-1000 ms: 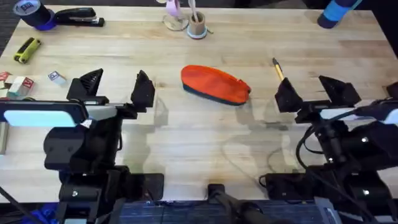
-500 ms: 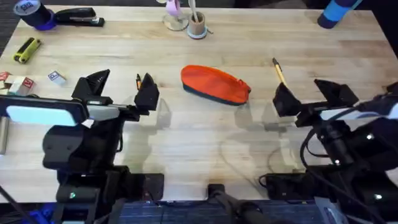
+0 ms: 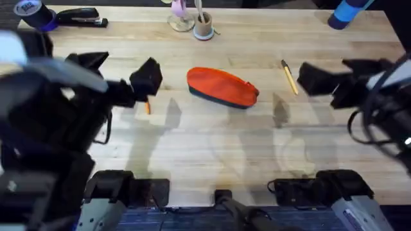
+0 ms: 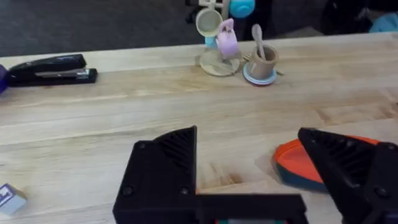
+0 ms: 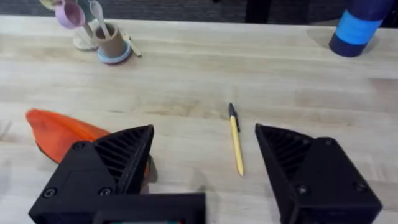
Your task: Unzip the bag, pick up the pens from the table one at a time and place them inside, then zip the bag closed.
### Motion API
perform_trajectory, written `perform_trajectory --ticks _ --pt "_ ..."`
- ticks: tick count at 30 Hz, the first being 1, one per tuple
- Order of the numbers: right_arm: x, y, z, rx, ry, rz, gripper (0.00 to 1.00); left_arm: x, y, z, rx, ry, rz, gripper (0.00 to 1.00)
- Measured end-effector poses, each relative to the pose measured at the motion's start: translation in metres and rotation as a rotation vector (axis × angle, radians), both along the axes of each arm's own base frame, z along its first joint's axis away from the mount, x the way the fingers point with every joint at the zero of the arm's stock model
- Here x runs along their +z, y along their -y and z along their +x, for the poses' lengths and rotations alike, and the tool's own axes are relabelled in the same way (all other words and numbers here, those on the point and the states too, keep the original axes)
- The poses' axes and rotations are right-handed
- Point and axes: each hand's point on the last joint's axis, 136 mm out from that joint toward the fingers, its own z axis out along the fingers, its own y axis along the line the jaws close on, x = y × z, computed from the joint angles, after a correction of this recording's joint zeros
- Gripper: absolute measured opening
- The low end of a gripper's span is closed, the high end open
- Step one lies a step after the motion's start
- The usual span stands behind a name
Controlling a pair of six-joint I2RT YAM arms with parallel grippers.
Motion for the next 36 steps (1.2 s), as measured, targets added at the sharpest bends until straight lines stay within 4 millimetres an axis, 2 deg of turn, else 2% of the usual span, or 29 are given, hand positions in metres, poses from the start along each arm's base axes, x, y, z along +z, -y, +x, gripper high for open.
perform_trajectory --ticks 6,13,18,25,30,36 --pt "0.023 -0.001 0.022 -0.009 -0.085 0.03 0.997 0.012 0.012 0.026 -0.072 -0.153 -0.008 0.993" --pt "0.027 -0.002 0.04 -0.004 -0.158 0.04 0.997 0.02 0.02 0.05 -0.123 -0.311 -0.021 0.993" --pt "0.028 -0.005 0.042 0.011 -0.161 0.048 0.997 0.017 0.022 0.063 -0.134 -0.371 -0.028 0.993" --pt "0.028 -0.006 0.042 0.014 -0.161 0.049 0.997 0.012 0.038 0.06 -0.28 -0.365 0.046 0.992" --pt "0.028 -0.006 0.042 0.014 -0.161 0.049 0.997 0.01 0.056 0.048 -0.489 -0.303 0.223 0.993" --pt "0.028 -0.006 0.042 0.014 -0.162 0.049 0.997 0.012 0.064 0.044 -0.638 -0.192 0.431 0.993"
